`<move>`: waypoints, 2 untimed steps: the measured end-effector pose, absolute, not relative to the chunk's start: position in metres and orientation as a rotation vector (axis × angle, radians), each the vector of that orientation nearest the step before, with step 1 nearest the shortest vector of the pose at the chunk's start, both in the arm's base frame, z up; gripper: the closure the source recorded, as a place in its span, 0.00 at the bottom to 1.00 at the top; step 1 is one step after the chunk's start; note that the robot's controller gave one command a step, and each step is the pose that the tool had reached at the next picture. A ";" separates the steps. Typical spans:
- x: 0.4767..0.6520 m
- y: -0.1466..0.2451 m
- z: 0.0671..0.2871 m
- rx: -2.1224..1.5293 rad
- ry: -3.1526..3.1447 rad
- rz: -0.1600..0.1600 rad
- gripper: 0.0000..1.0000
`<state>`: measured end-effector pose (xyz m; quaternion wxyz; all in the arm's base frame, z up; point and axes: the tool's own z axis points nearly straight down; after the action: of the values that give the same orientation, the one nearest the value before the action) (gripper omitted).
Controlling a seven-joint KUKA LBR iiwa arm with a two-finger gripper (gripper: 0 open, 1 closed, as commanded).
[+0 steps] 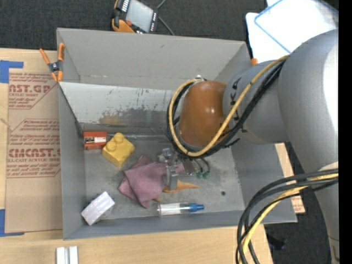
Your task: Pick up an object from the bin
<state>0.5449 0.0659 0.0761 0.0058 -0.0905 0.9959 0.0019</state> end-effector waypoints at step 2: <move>0.544 0.066 0.099 -0.283 3.118 0.006 1.00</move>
Offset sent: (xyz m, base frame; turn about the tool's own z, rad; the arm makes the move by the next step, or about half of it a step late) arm 0.0003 -0.0001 0.0530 0.0001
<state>0.5438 0.0661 0.0995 0.0051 -0.0905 0.9959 0.0019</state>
